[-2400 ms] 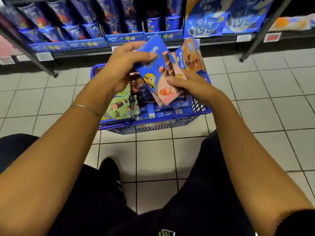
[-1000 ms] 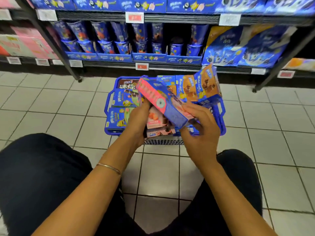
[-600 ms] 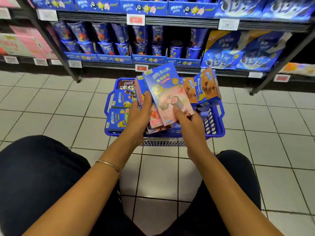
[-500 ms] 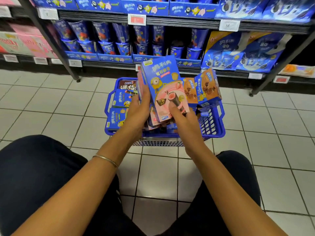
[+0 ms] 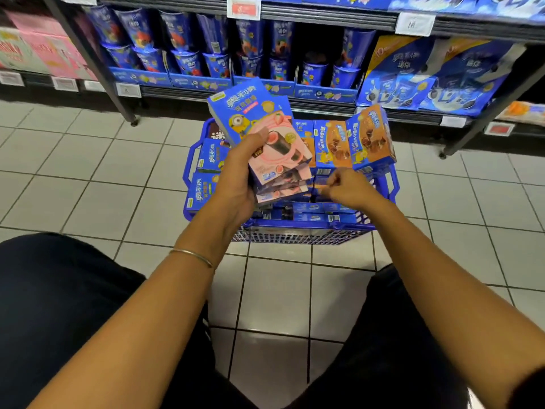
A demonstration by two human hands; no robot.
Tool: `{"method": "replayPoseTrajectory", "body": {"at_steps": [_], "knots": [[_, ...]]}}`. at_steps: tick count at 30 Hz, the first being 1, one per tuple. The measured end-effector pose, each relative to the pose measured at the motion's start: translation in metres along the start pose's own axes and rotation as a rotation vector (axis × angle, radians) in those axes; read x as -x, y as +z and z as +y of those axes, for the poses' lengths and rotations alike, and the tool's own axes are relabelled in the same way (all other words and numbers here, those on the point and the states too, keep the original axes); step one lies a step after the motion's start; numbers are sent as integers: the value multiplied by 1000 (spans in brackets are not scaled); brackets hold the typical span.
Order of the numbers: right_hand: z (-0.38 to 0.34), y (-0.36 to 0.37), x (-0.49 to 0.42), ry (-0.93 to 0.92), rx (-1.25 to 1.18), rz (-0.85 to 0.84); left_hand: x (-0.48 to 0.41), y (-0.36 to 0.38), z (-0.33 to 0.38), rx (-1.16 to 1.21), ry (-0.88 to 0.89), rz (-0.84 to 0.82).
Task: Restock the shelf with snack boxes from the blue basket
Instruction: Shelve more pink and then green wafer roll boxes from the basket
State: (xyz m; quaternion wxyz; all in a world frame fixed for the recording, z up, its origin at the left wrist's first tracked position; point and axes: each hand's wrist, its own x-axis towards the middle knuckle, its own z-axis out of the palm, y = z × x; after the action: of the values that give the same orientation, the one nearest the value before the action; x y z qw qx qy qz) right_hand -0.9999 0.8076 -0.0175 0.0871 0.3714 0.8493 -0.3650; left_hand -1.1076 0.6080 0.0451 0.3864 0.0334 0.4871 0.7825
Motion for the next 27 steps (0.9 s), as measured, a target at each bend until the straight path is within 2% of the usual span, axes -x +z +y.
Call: {"method": "replayPoseTrajectory", "body": {"at_steps": [2, 4, 7, 12, 16, 19, 21, 23, 27], "knots": [[15, 15, -24, 9, 280, -207, 1, 4, -7, 22, -23, 20], [26, 29, -42, -11, 461, -338, 1, 4, -16, 48, -45, 45], [36, 40, -64, -61, 673, -403, 1, -1, -28, 65, -72, 52], [43, 53, -88, -189, 985, -391, 0, -17, -40, 28, -66, 43], [48, 73, -95, -268, 1050, -255, -1, -22, -40, 11, -72, 120], [51, 69, -94, -368, 1094, -172, -2, -19, -38, -23, -45, 102], [49, 65, -90, -418, 1081, -165, -2, -17, -37, -34, -46, 94], [40, 58, -81, -429, 945, -137, -1, -16, -36, -30, -57, 84], [19, 23, -44, -349, 281, -1, -2, -13, -28, -21, -74, 78]]}}
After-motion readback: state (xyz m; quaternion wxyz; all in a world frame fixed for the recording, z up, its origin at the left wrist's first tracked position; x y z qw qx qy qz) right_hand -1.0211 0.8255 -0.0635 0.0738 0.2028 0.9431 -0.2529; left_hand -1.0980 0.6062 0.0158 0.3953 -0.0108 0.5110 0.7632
